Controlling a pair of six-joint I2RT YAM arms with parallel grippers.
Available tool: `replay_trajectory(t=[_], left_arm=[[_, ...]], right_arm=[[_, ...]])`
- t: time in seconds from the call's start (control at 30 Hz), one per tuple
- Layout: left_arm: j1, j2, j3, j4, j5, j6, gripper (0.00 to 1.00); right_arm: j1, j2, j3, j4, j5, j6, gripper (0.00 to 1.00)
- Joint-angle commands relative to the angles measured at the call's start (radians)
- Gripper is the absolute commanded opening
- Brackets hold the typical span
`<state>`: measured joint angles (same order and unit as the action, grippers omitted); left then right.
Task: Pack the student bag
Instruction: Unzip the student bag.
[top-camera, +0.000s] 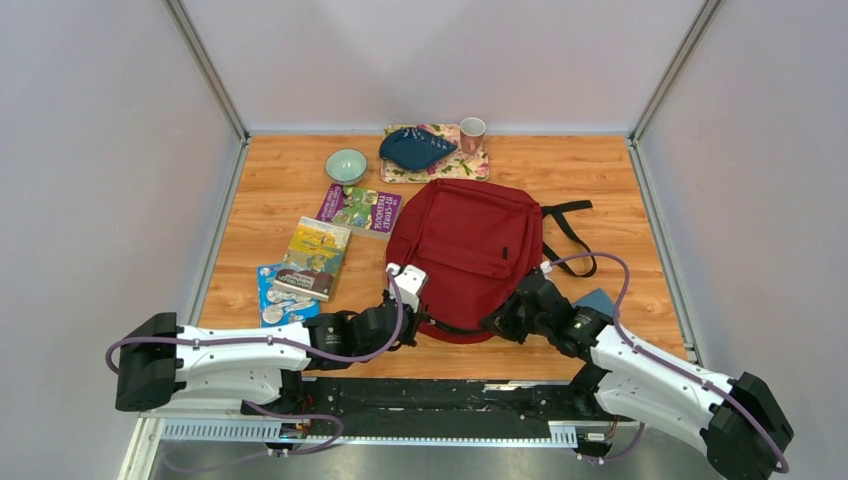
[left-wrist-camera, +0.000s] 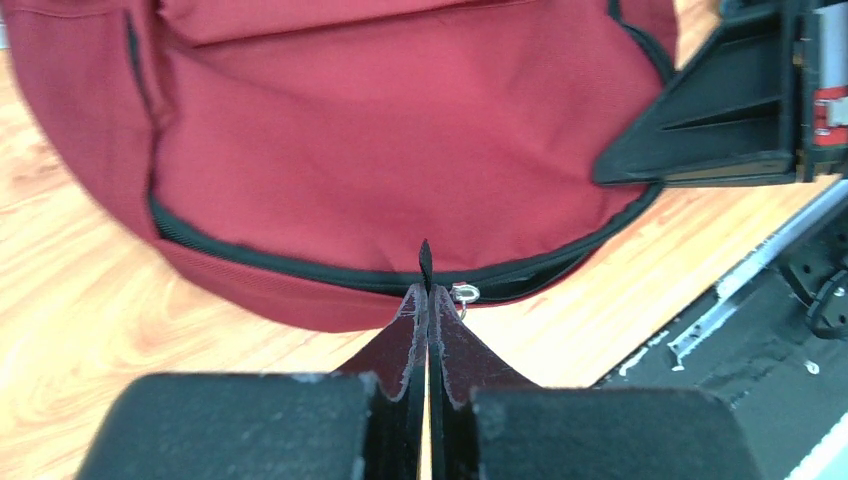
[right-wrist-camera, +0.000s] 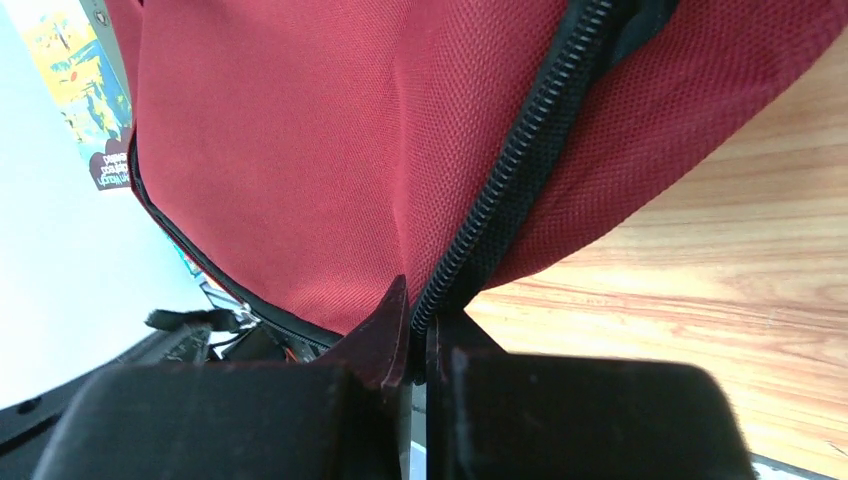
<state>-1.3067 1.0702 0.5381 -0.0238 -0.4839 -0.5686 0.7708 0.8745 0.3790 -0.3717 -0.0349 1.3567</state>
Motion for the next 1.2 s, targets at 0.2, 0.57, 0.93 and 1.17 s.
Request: replay_trajectory(t=[0.2, 0.57, 0.93, 1.17], left_arm=[[0.153, -0.176, -0.043, -0.145, -0.136, 0.078, 0.00], [0.225, -0.191, -0.049, -0.168, -0.076, 0.116, 0.00], [0.222, -0.154, -0.128, -0.021, 0.185, -0.031, 0.00], [0.218, -0.154, -0.118, -0.014, 0.169, -0.021, 0.00]], right_arm=[[-0.015, -0.112, 0.025, -0.131, 0.073, -0.264, 0.00], [-0.019, -0.069, 0.072, -0.295, 0.136, -0.505, 0.00], [-0.019, -0.083, 0.282, -0.450, 0.069, -0.476, 0.66], [-0.005, -0.296, 0.314, -0.400, -0.143, -0.595, 0.70]])
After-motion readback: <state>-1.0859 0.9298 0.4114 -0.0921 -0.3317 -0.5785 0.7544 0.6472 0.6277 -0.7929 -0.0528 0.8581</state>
